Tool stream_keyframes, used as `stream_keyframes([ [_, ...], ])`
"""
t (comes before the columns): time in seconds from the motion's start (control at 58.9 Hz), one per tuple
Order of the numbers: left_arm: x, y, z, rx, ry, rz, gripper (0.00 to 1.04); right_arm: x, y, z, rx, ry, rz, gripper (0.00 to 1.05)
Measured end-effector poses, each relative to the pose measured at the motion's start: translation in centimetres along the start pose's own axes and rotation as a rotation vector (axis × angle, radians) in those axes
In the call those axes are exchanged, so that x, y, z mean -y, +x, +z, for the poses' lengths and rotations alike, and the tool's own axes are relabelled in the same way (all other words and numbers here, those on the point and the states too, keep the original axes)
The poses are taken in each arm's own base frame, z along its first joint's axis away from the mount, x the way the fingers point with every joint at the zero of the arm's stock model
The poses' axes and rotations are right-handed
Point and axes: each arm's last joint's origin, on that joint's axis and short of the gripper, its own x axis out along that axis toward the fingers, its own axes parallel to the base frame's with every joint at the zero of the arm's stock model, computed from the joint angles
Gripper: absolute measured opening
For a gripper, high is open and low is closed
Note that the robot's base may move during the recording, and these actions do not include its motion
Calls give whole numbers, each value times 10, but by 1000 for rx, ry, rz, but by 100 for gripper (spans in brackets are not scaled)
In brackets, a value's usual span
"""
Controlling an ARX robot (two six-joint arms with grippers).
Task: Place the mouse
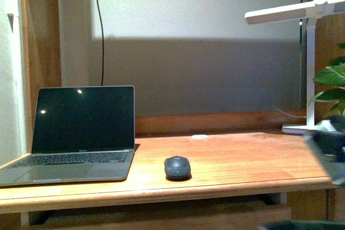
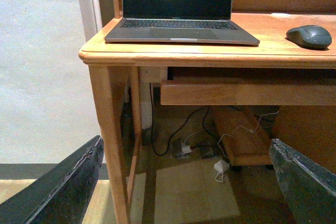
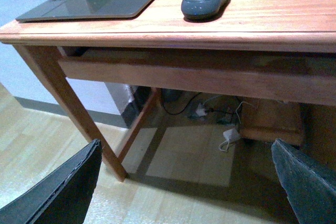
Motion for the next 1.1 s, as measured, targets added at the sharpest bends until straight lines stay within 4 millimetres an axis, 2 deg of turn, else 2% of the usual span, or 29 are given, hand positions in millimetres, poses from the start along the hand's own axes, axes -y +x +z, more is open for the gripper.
stream_keyframes([
  [0.153, 0, 0, 0, 0, 0, 0, 97, 5, -57, -11, 22, 20, -32, 97],
  [0.238, 0, 0, 0, 0, 0, 0, 97, 5, -80, -22, 19, 21, -57, 97],
  [0.305, 0, 0, 0, 0, 0, 0, 97, 5, -95, -28, 32, 34, -64, 97],
  [0.424, 0, 0, 0, 0, 0, 0, 97, 11, -107, -32, 80, 67, -90, 97],
  [0.492, 0, 0, 0, 0, 0, 2, 97, 23, -112, -41, 182, -37, -426, 80],
  [0.56, 0, 0, 0, 0, 0, 2, 97, 34, -118, -44, 196, -79, -537, 66],
  [0.73, 0, 0, 0, 0, 0, 0, 97, 43, -123, -51, 202, -113, -553, 38],
  [0.882, 0, 0, 0, 0, 0, -1, 97, 50, -127, -52, 201, -130, -530, 6],
  [0.916, 0, 0, 0, 0, 0, -1, 97, 52, -129, -52, 200, -132, -533, 2],
  [1.103, 0, 0, 0, 0, 0, -1, 97, 57, -132, -51, 206, -132, -568, 3],
])
